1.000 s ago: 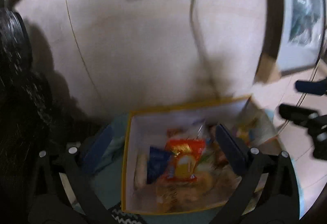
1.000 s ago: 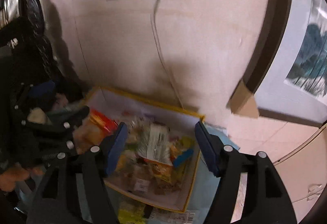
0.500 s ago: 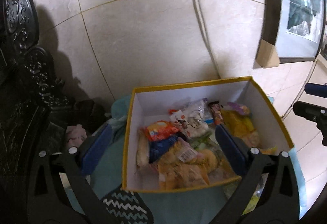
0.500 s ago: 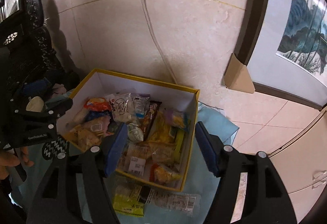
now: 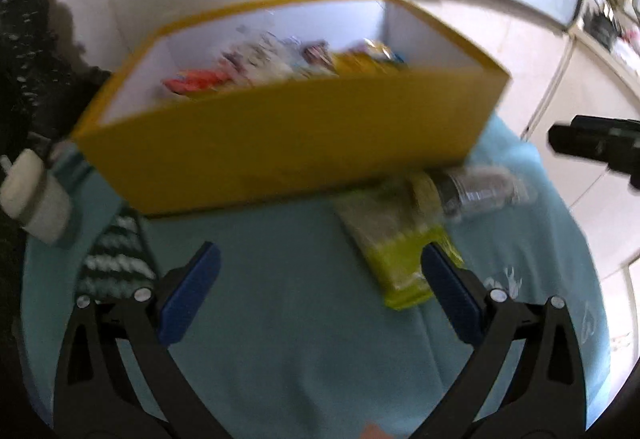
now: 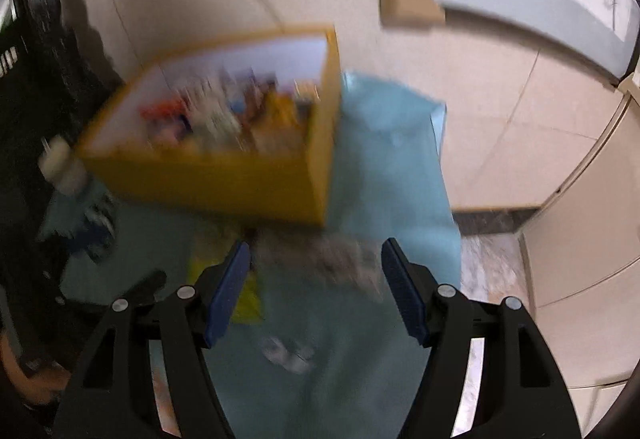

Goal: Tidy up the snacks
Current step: 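Grasp the green-yellow bag with the left tool while the right tool grasps the clear dark tube pack, then carry the green-yellow bag and tube pack into the yellow box and release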

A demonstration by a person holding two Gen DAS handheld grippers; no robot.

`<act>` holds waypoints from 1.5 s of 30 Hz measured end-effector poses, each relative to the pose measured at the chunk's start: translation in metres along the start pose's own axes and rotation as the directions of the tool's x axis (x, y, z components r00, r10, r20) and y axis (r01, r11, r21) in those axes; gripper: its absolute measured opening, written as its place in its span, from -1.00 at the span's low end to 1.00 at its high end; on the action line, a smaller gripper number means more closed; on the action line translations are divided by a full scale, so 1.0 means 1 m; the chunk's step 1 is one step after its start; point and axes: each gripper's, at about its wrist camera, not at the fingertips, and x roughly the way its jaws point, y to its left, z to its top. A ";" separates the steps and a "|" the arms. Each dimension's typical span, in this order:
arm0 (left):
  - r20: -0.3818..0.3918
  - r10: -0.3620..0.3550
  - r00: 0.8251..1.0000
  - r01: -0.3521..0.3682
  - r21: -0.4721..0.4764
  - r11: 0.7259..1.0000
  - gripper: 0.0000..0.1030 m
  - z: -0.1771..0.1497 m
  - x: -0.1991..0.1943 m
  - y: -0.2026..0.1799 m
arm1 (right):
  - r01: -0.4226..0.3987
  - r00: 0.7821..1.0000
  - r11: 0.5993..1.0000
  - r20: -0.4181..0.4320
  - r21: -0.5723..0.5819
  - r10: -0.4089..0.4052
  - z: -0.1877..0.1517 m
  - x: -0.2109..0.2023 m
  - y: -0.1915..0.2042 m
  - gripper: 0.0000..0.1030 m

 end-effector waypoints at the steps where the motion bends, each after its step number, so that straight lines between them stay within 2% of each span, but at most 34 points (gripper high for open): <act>1: -0.002 -0.003 1.000 0.004 0.016 1.000 0.96 -0.002 0.004 -0.007 | 0.012 1.000 0.999 -0.020 -0.037 -0.013 -0.005 0.008 -0.001 0.33; 5: 0.002 -0.012 1.000 0.012 0.061 0.998 0.96 -0.005 0.024 -0.030 | 0.046 0.995 0.974 -0.081 -0.223 -0.066 -0.020 0.033 0.002 0.33; 8: -0.007 -0.016 1.000 0.016 0.050 0.999 0.96 -0.003 0.039 -0.035 | 0.037 0.993 0.929 -0.093 -0.367 -0.076 -0.029 0.047 0.008 0.33; 10: -0.014 -0.013 1.000 0.014 0.046 0.999 0.96 -0.001 0.048 -0.038 | 0.033 0.993 0.885 -0.088 -0.464 -0.084 -0.031 0.057 0.016 0.33; 15: -0.010 -0.004 1.000 0.005 0.013 1.000 0.96 0.004 0.069 -0.034 | 0.021 0.994 0.833 -0.081 -0.552 -0.079 -0.023 0.083 0.032 0.33; 16: -0.024 -0.011 1.000 0.011 0.002 1.000 0.96 0.005 0.073 -0.030 | 0.007 0.993 0.833 -0.093 -0.554 -0.070 -0.022 0.087 0.034 0.33; 17: -0.045 -0.044 0.998 0.044 -0.003 0.999 0.77 0.004 0.078 -0.025 | -0.008 0.990 0.837 -0.123 -0.547 -0.071 -0.023 0.095 0.037 0.33; 18: -0.021 -0.052 0.998 0.053 0.032 0.998 0.43 0.003 0.075 -0.025 | 0.003 0.988 0.837 -0.128 -0.547 -0.088 -0.024 0.098 0.039 0.27; 19: -0.009 -0.071 0.997 0.071 0.067 0.995 0.36 0.001 0.072 -0.026 | 0.003 0.988 0.849 -0.132 -0.529 -0.085 -0.022 0.099 0.041 0.20; 20: -0.006 -0.087 0.996 0.087 0.077 0.993 0.26 -0.001 0.070 -0.023 | -0.004 0.987 0.869 -0.140 -0.495 -0.076 -0.020 0.098 0.040 -0.03; 21: -0.003 -0.095 0.996 0.094 0.074 0.993 0.21 -0.003 0.067 -0.020 | -0.032 0.988 0.888 -0.150 -0.459 -0.042 -0.018 0.095 0.038 -0.12; 22: 0.005 -0.119 0.993 0.118 0.060 0.991 0.19 -0.008 0.064 -0.013 | -0.044 0.988 0.890 -0.153 -0.453 -0.029 -0.018 0.093 0.040 -0.17; 25: 0.021 -0.117 0.993 0.115 0.070 0.991 0.15 -0.022 0.053 -0.001 | -0.058 0.992 0.884 -0.126 -0.464 -0.002 -0.026 0.078 0.046 -0.29; 28: 0.045 -0.116 0.992 0.113 0.064 0.992 0.14 -0.035 0.035 0.013 | -0.104 0.991 0.920 -0.122 -0.378 0.062 -0.033 0.064 0.040 -0.44; 32: 0.084 -0.102 0.991 0.099 0.040 0.994 0.14 -0.047 0.004 0.025 | -0.164 0.981 0.958 -0.137 -0.237 0.135 -0.038 0.057 0.033 -0.46; 35: 0.090 -0.090 0.992 0.089 0.013 0.996 0.14 -0.055 -0.012 0.028 | -0.207 0.970 0.962 -0.166 -0.177 0.178 -0.046 0.049 0.040 -0.45; 37: 0.089 -0.091 0.992 0.091 0.004 0.996 0.14 -0.057 -0.020 0.031 | -0.236 0.957 0.959 -0.207 -0.160 0.202 -0.045 0.050 0.044 -0.34; 40: 0.083 -0.090 0.992 0.092 -0.013 0.996 0.14 -0.061 -0.023 0.032 | -0.187 0.972 0.953 -0.187 -0.239 0.144 -0.041 0.055 0.061 -0.25; 43: 0.071 -0.078 0.994 0.080 -0.023 0.997 0.15 -0.067 -0.024 0.034 | -0.154 0.973 0.942 -0.212 -0.299 0.092 -0.041 0.072 0.078 -0.23; 45: 0.069 -0.076 0.995 0.078 -0.034 0.996 0.15 -0.066 -0.028 0.035 | -0.136 0.973 0.931 -0.224 -0.338 0.061 -0.044 0.078 0.093 -0.36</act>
